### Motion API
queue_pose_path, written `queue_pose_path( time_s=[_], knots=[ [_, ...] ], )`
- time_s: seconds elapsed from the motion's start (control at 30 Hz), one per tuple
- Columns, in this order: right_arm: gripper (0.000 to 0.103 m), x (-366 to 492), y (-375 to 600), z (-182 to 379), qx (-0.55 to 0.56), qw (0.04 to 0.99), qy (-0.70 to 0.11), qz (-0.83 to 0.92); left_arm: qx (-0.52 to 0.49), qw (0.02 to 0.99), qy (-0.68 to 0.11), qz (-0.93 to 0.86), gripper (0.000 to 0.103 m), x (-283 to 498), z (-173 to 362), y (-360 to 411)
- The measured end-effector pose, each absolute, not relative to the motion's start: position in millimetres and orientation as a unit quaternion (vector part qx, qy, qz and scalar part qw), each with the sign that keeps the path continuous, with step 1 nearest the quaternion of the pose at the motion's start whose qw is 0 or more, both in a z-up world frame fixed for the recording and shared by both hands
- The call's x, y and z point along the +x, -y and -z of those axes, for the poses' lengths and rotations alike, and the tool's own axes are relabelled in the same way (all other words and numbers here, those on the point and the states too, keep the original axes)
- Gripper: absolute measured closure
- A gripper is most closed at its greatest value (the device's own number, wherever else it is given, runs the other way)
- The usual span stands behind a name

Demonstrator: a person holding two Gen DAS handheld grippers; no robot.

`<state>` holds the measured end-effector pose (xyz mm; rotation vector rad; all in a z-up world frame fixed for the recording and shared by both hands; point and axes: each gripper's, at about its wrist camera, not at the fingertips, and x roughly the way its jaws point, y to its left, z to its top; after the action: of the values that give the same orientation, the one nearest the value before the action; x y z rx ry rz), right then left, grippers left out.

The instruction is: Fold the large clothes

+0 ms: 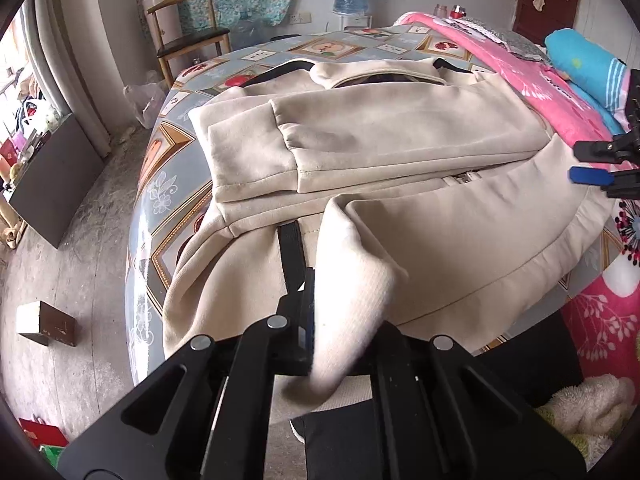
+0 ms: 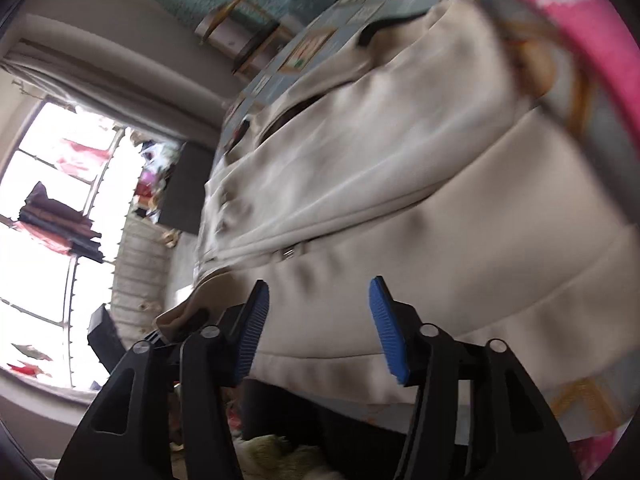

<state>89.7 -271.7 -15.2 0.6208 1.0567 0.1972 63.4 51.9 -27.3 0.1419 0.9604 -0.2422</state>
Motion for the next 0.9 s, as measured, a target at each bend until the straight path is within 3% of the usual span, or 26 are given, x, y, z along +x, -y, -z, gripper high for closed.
queue_pose_path(
  time_s=[0.3, 0.5, 0.9],
  knots=[
    [0.045, 111, 376, 38, 0.372, 0.796, -0.478, -0.016, 0.098, 0.871, -0.475, 0.073, 0.095, 75, 35, -41],
    [0.045, 133, 363, 58, 0.351, 0.783, -0.513, -0.023, 0.102, 0.865, -0.487, 0.059, 0.094, 81, 36, -38],
    [0.045, 125, 347, 40, 0.31, 0.793, -0.522, -0.051, 0.097, 0.864, -0.49, 0.054, 0.094, 82, 36, -37]
  ],
)
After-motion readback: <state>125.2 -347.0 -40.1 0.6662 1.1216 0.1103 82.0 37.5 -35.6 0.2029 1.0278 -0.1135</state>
